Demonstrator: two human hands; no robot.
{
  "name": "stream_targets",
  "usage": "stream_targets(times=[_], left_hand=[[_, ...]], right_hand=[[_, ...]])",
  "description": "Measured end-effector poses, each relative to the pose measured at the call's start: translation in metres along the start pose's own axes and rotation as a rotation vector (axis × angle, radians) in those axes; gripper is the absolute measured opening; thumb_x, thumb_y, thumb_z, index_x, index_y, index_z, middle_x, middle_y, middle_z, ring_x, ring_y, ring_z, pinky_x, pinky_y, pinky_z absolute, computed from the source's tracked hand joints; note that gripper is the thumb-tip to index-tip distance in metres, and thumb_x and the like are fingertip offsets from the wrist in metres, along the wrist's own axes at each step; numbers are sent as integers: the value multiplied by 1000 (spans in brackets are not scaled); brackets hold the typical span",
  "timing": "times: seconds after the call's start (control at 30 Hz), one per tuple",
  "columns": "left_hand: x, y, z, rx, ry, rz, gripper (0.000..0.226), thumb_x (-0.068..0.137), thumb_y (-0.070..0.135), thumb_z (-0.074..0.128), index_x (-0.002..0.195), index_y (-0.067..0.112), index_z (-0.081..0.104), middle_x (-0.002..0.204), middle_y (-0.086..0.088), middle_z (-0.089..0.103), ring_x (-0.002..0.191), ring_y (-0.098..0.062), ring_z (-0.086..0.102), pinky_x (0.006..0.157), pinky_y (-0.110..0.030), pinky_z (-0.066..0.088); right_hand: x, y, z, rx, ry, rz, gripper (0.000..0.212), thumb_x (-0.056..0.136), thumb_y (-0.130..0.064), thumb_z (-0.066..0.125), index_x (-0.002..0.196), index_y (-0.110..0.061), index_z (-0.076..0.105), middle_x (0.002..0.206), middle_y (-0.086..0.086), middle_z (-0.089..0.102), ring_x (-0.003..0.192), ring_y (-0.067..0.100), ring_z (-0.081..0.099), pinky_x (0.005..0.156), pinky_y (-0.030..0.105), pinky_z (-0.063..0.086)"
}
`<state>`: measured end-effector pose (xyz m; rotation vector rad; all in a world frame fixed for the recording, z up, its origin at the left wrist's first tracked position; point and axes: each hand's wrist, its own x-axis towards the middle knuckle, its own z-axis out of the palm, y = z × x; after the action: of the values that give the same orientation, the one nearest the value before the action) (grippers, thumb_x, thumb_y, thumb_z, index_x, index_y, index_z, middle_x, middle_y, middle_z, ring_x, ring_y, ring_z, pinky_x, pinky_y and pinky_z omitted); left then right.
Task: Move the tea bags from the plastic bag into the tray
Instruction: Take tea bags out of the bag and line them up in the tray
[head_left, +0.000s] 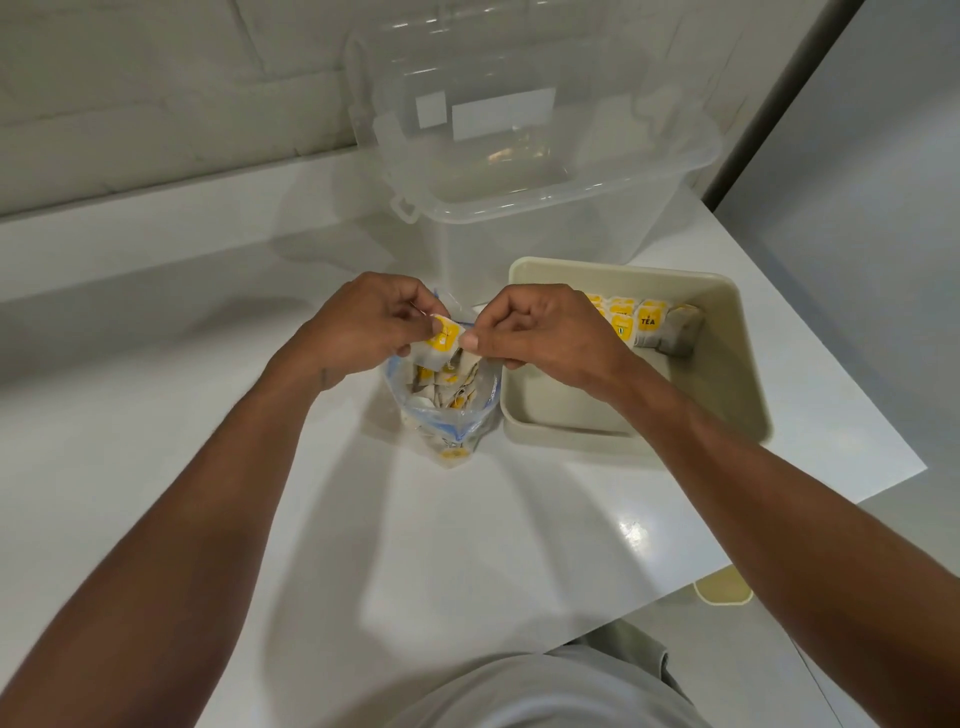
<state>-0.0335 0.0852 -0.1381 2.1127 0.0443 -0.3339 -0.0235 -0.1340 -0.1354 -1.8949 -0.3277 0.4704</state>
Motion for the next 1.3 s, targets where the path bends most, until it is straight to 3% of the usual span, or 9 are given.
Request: stream_targets(times=[0.07,0.17,0.27,0.4,0.57,0.7,0.9,1.1,1.3], left_hand=[[1,-1,-3,-27,30,10,5,89,17,73,91,21,74,84,-5,73,66,-14,59,69,-30,50],[1,1,-5,-10,74,12,3,90,19,71,92,21,73,79,2,72,63,-10,59,66,-24,47],[3,-1,-5,20,135,5,2,91,22,71,93,23,73,81,4,73,62,-7,60,64,-23,48],[3,3,-2,-21,143,-23,2,90,23,72,90,21,71,80,4,74,56,-3,58,58,-20,47],[-3,15,0,-138,-30,-69,3,92,14,69,94,15,71,56,11,58,42,-2,42,41,-10,33],[-3,17,0,-81,59,-75,3,92,19,69,94,16,70,73,4,65,45,2,50,45,-11,39],[-3,23,3,-76,48,-51,3,93,16,68,94,14,69,68,6,64,50,-4,51,43,-9,36],[5,36,12,-73,102,59,2,90,18,72,92,18,73,81,4,65,58,4,55,49,-8,40],[20,52,27,-21,88,218,6,85,23,77,86,29,75,81,5,69,65,2,55,64,-18,46]], right_hand=[[2,3,-1,-24,-12,-6,13,78,-18,80,89,-17,73,76,-1,73,75,20,70,73,34,59],[3,5,-4,-14,-68,7,28,82,2,68,105,-15,67,82,-1,72,73,11,68,71,27,56],[2,1,-7,10,-133,47,39,82,6,67,115,-14,59,94,6,73,72,7,66,68,20,52],[0,-5,-10,172,-326,52,30,84,9,67,106,-11,63,87,2,71,74,8,65,70,24,53],[9,0,-8,-27,-50,41,29,77,0,75,100,-13,64,82,2,72,71,8,66,66,24,55],[8,1,-10,-51,-83,34,18,80,-3,75,91,-15,68,74,-4,66,66,7,60,61,22,49],[5,2,-19,-75,-26,-11,11,90,-10,67,99,-13,73,56,-23,51,56,-2,47,61,21,46],[3,10,-37,34,86,33,24,78,-7,80,99,-12,69,76,-2,65,69,11,61,63,27,52],[-5,19,-70,-4,195,27,13,81,-7,77,89,-16,71,81,2,67,70,13,64,71,31,59]])
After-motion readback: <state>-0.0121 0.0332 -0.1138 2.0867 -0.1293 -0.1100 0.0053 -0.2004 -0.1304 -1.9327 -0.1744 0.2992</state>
